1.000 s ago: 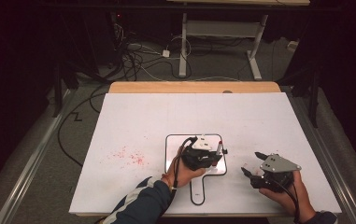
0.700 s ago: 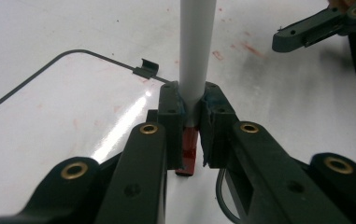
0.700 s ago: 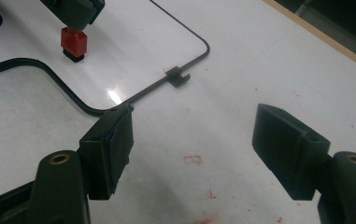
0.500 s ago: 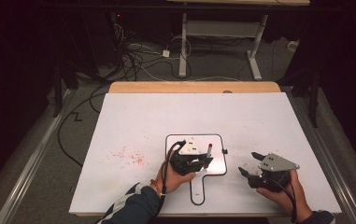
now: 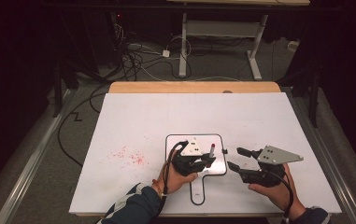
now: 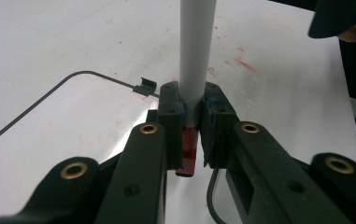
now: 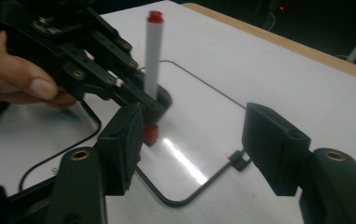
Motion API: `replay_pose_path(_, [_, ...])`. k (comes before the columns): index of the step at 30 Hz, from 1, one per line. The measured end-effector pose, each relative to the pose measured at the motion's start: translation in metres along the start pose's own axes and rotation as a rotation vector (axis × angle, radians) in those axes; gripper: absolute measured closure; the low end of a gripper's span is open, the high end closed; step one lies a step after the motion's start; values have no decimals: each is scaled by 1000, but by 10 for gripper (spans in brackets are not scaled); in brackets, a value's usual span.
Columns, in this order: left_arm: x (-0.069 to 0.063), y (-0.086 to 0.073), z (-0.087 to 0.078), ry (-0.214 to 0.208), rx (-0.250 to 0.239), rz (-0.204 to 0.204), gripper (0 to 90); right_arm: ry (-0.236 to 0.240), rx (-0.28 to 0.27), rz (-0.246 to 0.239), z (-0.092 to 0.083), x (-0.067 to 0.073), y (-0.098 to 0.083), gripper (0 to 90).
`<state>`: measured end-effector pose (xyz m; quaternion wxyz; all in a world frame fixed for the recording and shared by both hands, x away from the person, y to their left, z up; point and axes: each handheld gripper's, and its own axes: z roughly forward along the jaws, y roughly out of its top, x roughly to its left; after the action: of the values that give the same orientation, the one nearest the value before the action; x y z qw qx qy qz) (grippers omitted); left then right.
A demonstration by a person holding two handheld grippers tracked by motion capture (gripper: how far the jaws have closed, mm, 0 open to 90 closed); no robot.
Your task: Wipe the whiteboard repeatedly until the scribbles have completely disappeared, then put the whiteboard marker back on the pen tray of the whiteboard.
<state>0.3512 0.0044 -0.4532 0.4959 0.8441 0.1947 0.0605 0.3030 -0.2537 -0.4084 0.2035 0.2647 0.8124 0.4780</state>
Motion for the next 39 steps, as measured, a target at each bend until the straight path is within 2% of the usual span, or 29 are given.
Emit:
replay_pose_path(3, [-5, 2, 3, -8, 4, 17, 787, 42, -21, 4, -1, 4, 7, 502])
replay_pose_path(8, [-14, 6, 8, -31, 0, 35, 787, 66, -38, 3, 5, 11, 18, 453])
replay_pose_path(12, [-17, 9, 10, -45, -7, 38, 786, 91, -43, 4, 13, 14, 23, 454])
replay_pose_path(14, [-18, 9, 12, -59, -12, 32, 786, 99, -39, -3, 16, 15, 24, 482])
replay_pose_path(16, [-19, 9, 13, -61, -13, 32, 786, 94, -29, 4, 19, 15, 25, 589])
replay_pose_path(17, [-20, 9, 13, -66, -15, 32, 786, 105, -31, 6, 20, 15, 24, 611])
replay_pose_path(22, [-23, 11, 19, -82, -16, 40, 784, 97, -29, 18, 20, 12, 22, 777])
replay_pose_path(26, [-25, 11, 20, -91, -28, 34, 781, 107, -35, 46, 17, 6, 22, 797])
replay_pose_path(27, [-25, 11, 20, -91, -26, 34, 779, 97, -32, 39, 17, 7, 22, 802])
replay_pose_path(29, [-25, 12, 18, -71, -11, 41, 702, 103, -33, 42, 17, 6, 23, 804])
replay_pose_path(32, [-23, 13, 6, -15, 33, 58, 459, 80, -18, 57, 14, 4, 25, 804])
replay_pose_path(33, [-22, 12, -1, 9, 47, 75, 385, 78, -12, 64, 13, 1, 26, 804])
replay_pose_path(35, [-18, 7, -21, 87, 62, 109, 278, 64, 11, 90, 9, -7, 31, 804])
replay_pose_path(37, [-11, -2, -46, 166, 59, 106, 217, 67, 38, 136, 6, -16, 34, 804])
replay_pose_path(39, [-4, -15, -73, 234, 40, 96, 191, 80, 91, 186, 7, -26, 34, 804])
